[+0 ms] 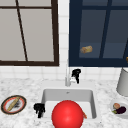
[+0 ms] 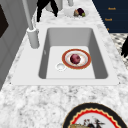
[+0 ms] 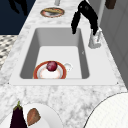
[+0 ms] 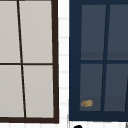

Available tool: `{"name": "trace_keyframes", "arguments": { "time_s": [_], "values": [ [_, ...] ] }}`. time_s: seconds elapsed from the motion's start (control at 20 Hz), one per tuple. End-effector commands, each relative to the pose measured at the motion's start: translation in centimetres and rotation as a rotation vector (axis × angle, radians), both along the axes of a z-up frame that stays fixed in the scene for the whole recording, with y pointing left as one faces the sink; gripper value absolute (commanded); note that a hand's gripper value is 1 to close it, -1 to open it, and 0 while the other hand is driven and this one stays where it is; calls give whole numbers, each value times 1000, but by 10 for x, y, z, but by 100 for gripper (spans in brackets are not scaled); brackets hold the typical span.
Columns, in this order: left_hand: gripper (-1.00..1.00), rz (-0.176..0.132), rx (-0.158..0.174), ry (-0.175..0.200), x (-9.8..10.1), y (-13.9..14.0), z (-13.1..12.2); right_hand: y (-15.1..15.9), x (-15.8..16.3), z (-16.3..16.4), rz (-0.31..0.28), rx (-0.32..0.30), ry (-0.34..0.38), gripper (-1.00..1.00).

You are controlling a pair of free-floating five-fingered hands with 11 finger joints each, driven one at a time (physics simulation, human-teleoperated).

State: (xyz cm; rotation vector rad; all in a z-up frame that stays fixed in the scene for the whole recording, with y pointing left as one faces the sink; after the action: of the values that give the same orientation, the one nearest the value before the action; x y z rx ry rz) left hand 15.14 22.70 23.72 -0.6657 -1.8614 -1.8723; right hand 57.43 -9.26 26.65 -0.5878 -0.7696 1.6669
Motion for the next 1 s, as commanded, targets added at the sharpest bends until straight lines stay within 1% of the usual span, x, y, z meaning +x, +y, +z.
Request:
{"name": "trace_keyframes", "arguments": {
  "time_s": [0.0, 0.15, 0.55, 0.6, 0.65, 0.7, 0.8, 0.95],
  "values": [
    [0, 0, 0, 0, 0, 0, 0, -1, 10, -9, 31, -14, 63, 100],
    [0, 0, 0, 0, 0, 0, 0, -1, 14, -16, 8, -2, 54, 100],
    [0, 0, 0, 0, 0, 0, 0, -1, 23, -32, -13, 7, 53, 100],
    [0, 0, 0, 0, 0, 0, 0, -5, 24, -28, -16, 11, 45, 100],
    [0, 0, 0, 0, 0, 0, 0, -9, 21, -21, -22, 13, 14, 100],
    [0, 0, 0, 0, 0, 0, 0, -12, 14, -7, -26, 8, -49, -100],
    [0, 0, 0, 0, 0, 0, 0, -12, 9, 5, -12, 12, -51, -100],
    [0, 0, 0, 0, 0, 0, 0, -11, 8, 23, -10, 0, -53, -100]
  ]
}}
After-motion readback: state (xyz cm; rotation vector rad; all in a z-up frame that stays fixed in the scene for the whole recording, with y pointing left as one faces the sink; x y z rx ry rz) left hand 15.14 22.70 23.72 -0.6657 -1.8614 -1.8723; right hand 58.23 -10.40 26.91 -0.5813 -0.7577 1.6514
